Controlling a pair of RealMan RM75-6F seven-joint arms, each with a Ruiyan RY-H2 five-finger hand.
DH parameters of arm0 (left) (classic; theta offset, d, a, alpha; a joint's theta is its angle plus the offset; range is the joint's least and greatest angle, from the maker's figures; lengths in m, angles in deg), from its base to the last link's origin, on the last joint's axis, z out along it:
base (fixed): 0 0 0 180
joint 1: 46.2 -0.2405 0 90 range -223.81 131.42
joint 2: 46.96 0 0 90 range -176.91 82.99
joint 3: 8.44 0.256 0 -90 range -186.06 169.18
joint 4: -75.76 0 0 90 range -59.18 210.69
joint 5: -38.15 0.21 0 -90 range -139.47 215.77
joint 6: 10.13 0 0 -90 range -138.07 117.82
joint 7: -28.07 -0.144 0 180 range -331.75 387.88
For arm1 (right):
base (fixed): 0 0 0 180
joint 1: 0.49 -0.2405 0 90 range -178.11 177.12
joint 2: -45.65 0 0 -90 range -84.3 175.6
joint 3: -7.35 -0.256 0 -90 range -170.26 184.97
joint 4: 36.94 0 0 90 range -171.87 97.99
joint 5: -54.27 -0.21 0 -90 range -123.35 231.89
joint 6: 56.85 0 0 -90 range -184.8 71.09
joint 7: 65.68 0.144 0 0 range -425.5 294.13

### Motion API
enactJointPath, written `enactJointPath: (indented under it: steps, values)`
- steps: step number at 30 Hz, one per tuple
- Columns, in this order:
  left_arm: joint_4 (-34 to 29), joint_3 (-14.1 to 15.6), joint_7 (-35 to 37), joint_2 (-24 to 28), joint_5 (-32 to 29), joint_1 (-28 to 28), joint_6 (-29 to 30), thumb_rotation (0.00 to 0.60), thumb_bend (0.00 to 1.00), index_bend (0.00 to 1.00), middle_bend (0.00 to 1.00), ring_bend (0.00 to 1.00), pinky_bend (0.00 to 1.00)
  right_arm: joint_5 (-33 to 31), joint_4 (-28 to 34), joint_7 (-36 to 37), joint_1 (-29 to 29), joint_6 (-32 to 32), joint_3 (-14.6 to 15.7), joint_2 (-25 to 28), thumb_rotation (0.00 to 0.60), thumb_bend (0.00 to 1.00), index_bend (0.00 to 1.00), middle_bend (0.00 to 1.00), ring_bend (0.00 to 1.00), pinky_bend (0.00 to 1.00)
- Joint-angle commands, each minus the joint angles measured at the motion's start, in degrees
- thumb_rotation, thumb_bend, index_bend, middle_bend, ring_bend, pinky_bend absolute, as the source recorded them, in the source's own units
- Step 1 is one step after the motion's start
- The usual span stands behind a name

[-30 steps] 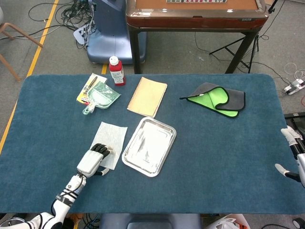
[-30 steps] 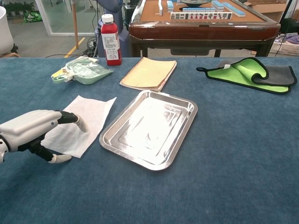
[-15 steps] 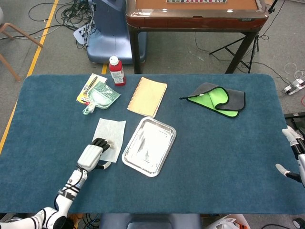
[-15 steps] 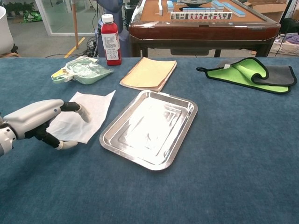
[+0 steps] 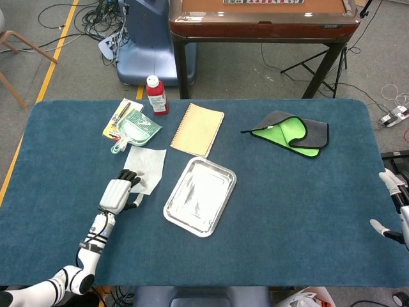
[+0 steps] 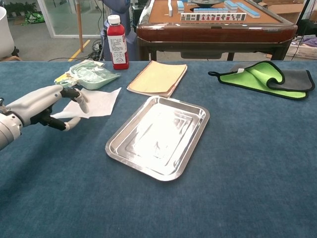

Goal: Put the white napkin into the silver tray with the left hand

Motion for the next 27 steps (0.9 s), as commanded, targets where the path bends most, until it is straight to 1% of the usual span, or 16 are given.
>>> enactJointPath:
  steps: [1, 6, 12, 15, 18, 22, 25, 27]
  values:
    - [0.59, -0.21, 0.92, -0.11, -0.07, 0.28, 0.24, 0.6, 0.42, 0.49, 0.25, 0.22, 0.13, -0.03, 0.0, 0.03, -0.04, 0.03, -0.05, -0.03, 0.6, 0.03, 0.07, 0.16, 0.0, 0.05]
    - [0.76, 0.18, 1.62, 0.01, 0.11, 0.47, 0.38, 0.6, 0.42, 0.6, 0.26, 0.22, 0.13, 0.03, 0.0, -0.01, -0.09, 0.1, -0.07, -0.08, 0.6, 0.03, 0.07, 0.16, 0.0, 0.05]
    - [-0.55, 0.29, 2.87, 0.3, 0.45, 0.73, 0.95, 0.6, 0.43, 0.62, 0.28, 0.23, 0.13, -0.03, 0.17, -0.16, 0.16, -0.2, -0.08, 0.06, 0.6, 0.03, 0.07, 0.16, 0.0, 0.05]
    - [-3.74, -0.51, 5.19, 1.73, -0.05, 1.07, 0.45, 0.6, 0.43, 0.62, 0.28, 0.23, 0.13, 0.0, 0.34, -0.28, 0.31, -0.39, -0.05, 0.11, 0.6, 0.03, 0.07, 0.16, 0.0, 0.05]
    - [-6.07, -1.28, 5.94, 2.85, -0.02, 1.56, 0.65, 0.6, 0.43, 0.62, 0.29, 0.24, 0.13, 0.09, 0.42, -0.4, 0.3, -0.37, -0.03, 0.05, 0.6, 0.03, 0.07, 0.16, 0.0, 0.05]
    - [-11.39, -2.29, 8.41, 4.32, -0.14, 2.12, 0.68, 0.6, 0.43, 0.6, 0.3, 0.25, 0.14, 0.21, 0.6, -0.68, 0.21, -0.28, -0.04, -0.05, 0.6, 0.03, 0.07, 0.16, 0.0, 0.05]
    - [-15.46, -1.82, 9.36, 4.87, 1.03, 2.28, 1.25, 0.6, 0.43, 0.59, 0.31, 0.25, 0.14, 0.27, 0.7, -0.78, 0.22, -0.32, -0.05, -0.13, 0.6, 0.03, 0.07, 0.16, 0.0, 0.05]
    - [-16.97, -1.22, 9.23, 4.53, 2.31, 2.52, 1.91, 0.6, 0.43, 0.59, 0.31, 0.26, 0.14, 0.16, 0.76, -0.94, 0.23, -0.22, -0.04, -0.12, 0.6, 0.03, 0.07, 0.16, 0.0, 0.05]
